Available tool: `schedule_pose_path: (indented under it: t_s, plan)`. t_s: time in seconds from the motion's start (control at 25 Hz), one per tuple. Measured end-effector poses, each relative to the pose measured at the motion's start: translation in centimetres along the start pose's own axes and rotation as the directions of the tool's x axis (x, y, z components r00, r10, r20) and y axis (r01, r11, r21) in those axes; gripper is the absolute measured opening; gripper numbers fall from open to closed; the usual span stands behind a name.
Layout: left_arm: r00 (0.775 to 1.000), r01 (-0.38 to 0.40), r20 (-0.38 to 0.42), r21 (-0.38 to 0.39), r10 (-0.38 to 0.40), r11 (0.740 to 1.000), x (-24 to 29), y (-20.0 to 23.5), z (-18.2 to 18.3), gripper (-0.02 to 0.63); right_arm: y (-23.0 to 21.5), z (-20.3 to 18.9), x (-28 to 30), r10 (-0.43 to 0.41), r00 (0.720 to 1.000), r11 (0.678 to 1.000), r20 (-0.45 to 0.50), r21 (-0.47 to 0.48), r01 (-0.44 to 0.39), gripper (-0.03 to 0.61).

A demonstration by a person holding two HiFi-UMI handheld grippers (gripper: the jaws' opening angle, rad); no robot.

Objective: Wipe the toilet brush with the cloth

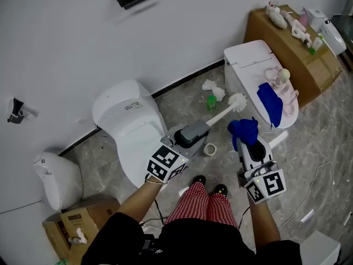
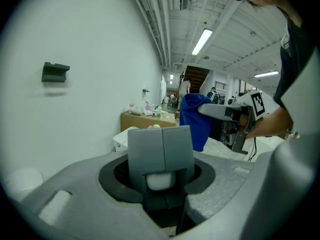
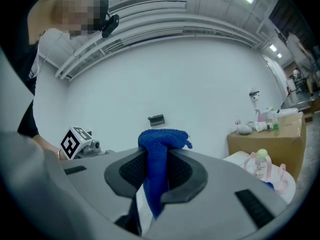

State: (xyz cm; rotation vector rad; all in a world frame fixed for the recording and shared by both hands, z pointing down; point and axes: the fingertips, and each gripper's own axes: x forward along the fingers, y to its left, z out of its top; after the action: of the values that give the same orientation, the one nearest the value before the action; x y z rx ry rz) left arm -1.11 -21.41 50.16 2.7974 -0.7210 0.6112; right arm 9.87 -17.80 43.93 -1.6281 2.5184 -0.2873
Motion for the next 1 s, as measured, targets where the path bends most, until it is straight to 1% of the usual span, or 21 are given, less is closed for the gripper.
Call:
schedule_pose_path:
  t_s: [0.24,0.44,0.76,0.88,1.0]
  plan:
    - [0.996,-0.007,0.088,0.035,0.004,0.999,-2.0,-0.7,4.3,0.172,1.5,4.0,0.8,0.033,0.998,0.998,0.059,-0.05,-0.03,0.078]
    - [0.988,-0.003,0.151,0.068,-0.007,0.998,-3.7,-1.5,7.4,0.172,2.4,6.5,0.9,0.053,0.994,0.997,0.097,-0.066,-0.046,0.078]
    - [0.974,0.007,0.224,0.112,-0.032,0.994,-5.5,-3.2,11.2,0.172,4.4,10.9,0.7,0.113,0.978,0.993,0.177,-0.067,-0.102,0.078]
    - [0.969,0.01,0.245,0.142,-0.044,0.99,-5.9,-4.0,12.6,0.172,4.9,12.6,0.5,0.133,0.971,0.989,0.2,-0.086,-0.118,0.078]
    - [0.962,0.018,0.265,0.155,-0.059,0.988,-6.3,-4.9,13.8,0.172,5.2,13.9,0.1,0.147,0.966,0.987,0.213,-0.101,-0.128,0.078]
